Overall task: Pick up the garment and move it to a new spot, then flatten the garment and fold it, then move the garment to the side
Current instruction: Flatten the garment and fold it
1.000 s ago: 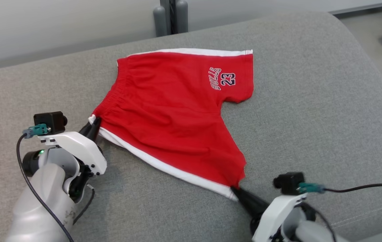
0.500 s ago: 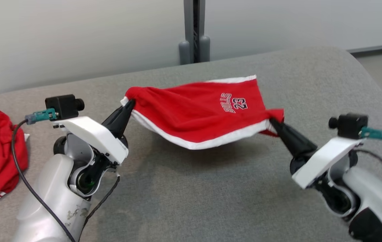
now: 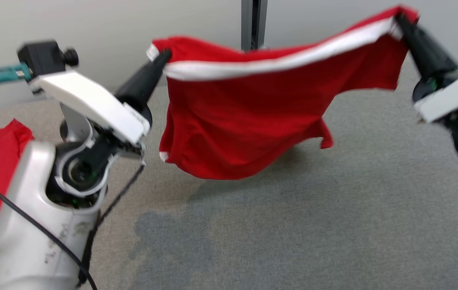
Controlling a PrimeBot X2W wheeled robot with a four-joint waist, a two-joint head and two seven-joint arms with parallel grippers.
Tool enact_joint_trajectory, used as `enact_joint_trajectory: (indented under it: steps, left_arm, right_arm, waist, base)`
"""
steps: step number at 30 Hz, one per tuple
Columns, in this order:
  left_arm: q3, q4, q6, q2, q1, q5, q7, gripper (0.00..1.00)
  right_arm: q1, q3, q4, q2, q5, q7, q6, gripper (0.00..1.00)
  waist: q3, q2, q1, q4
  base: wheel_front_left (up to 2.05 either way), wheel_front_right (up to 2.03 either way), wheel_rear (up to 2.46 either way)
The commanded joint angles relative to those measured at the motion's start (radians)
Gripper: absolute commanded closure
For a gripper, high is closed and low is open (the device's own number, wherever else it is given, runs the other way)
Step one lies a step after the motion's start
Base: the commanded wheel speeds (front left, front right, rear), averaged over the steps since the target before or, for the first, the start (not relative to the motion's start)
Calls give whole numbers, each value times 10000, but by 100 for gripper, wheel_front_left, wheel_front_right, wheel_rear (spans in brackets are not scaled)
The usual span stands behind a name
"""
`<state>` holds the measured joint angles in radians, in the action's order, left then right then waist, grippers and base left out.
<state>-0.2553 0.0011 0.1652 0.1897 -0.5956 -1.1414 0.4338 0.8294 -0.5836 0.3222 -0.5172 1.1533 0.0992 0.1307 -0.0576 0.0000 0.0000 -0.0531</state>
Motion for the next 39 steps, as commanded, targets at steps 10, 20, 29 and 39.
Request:
enact_joint_trajectory:
  steps: [10, 20, 29, 39]
  left_arm:
    - [338, 759, 1323, 441, -4108, 401, 983, 100]
    - [143, 4020, 167, -23, -8387, 1650, -920, 100]
    - [496, 7226, -1044, -675, -9370, 1539, -2873, 100]
    - [152, 9862, -2300, -1043, -7950, 1437, -3646, 100]
  right_arm:
    - [3713, 1276, 921, 563, -1283, -1324, -1, 100]
    - [7641, 1549, 3353, 1526, -3280, -189, -3, 100]
    - [7807, 1556, 5303, 2803, -3114, 1281, -3, 100]
    - [5409, 23, 6084, 3092, -2093, 973, -1, 100]
  waist:
    - [-2946, 0, 0, 75]
    - [-5019, 0, 0, 23]
    - [-5978, 0, 0, 85]
    - [-6097, 0, 0, 395]
  base:
    - [0, 0, 0]
    - [0, 0, 0]
    - [0, 0, 0]
    - [0, 0, 0]
